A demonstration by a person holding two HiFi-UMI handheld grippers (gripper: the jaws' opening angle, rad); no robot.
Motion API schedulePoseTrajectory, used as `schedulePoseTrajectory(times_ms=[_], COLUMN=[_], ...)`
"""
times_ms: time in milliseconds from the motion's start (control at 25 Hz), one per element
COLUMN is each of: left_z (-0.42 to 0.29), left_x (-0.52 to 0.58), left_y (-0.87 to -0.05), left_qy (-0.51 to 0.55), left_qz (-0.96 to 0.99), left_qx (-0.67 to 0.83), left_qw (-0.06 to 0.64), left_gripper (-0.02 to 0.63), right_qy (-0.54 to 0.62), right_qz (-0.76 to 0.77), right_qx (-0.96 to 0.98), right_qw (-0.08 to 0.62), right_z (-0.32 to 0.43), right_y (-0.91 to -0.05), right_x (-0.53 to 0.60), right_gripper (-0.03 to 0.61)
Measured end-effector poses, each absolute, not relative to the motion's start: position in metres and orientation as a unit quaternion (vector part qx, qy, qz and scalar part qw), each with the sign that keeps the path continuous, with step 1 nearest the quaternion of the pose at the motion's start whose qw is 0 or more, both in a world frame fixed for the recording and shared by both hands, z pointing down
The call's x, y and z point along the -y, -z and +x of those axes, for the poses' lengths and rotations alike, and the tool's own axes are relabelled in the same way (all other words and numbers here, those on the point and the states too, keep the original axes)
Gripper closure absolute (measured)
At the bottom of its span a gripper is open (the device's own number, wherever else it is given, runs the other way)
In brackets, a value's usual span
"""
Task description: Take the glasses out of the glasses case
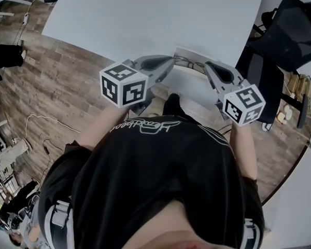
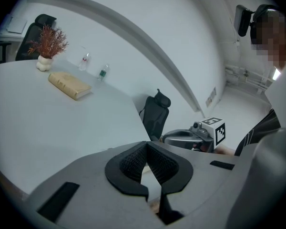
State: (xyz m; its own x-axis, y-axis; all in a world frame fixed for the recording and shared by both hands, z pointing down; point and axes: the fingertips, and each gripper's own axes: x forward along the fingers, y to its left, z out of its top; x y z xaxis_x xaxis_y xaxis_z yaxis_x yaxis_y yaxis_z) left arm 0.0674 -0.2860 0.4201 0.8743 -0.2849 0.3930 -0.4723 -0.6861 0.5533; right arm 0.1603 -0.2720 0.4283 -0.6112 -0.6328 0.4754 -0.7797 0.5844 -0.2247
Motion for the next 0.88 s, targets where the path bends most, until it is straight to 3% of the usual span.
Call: schedulePoseTrajectory(times_ms=[880], left_z=[0.051], left_x=[0.300], left_y=[-0.437], left_qy=[-0.122], left_qz=[0.896], left_qx=[0.230], left_qw=[0.359], left_gripper=[0.606], right_qy=[-0.080], right_qz=[0.287], right_qx=[0.866], right_qw=[0.402], right_z=[0.132], right_y=[-0.501], right_x=[0.274], right_gripper=[0.566])
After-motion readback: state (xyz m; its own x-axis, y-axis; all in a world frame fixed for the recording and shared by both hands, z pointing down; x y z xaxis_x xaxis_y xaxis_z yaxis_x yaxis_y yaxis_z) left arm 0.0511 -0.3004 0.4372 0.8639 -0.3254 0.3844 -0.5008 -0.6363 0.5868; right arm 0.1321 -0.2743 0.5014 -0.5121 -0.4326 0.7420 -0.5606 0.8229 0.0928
